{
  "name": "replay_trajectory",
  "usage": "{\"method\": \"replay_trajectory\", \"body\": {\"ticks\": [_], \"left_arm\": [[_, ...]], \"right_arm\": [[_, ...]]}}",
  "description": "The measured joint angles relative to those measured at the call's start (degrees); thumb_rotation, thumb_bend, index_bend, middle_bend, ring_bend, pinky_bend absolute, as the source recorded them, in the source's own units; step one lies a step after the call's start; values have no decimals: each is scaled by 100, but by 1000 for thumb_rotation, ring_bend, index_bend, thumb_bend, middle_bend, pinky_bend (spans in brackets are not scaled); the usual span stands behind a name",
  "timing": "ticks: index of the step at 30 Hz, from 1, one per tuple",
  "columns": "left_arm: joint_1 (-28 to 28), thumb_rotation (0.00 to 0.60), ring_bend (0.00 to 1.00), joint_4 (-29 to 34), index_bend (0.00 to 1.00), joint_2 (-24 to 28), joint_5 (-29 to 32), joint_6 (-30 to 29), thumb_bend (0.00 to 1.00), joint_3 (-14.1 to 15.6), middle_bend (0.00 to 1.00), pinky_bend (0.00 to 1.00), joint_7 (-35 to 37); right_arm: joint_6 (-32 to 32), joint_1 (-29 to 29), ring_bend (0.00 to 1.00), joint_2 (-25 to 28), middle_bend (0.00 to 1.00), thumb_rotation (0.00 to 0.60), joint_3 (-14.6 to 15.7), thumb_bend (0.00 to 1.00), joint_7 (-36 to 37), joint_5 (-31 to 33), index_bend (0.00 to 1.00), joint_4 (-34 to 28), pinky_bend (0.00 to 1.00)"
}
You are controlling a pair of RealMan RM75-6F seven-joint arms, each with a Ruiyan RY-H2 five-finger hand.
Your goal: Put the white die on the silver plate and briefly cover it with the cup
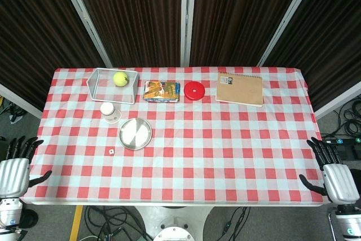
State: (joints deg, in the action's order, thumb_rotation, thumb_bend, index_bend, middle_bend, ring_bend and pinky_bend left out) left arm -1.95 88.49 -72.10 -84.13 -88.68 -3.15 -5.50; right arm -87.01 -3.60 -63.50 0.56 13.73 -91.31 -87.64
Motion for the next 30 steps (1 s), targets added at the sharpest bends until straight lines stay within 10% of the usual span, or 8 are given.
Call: {"method": "replay_trajectory", "body": {"ticks": [12, 16, 30], "left_arm": [[-79, 600, 59, 55, 207, 11, 49, 157, 105, -26, 161, 18, -9], [-254, 600, 228, 107, 287, 31, 122, 368, 105, -142, 326, 73, 58], [-1711, 600, 618, -305, 431, -220, 80, 2502, 122, -369, 642, 693, 1451]], "right_arm": [[-352, 158, 0, -35, 82, 600, -86, 169, -112, -49, 0, 27, 0], [-520, 206, 0, 3, 87, 600, -174, 169, -168, -50, 0, 37, 0], [-601, 135, 0, 128, 121, 600, -318, 169, -426, -160, 23, -100, 0]]}}
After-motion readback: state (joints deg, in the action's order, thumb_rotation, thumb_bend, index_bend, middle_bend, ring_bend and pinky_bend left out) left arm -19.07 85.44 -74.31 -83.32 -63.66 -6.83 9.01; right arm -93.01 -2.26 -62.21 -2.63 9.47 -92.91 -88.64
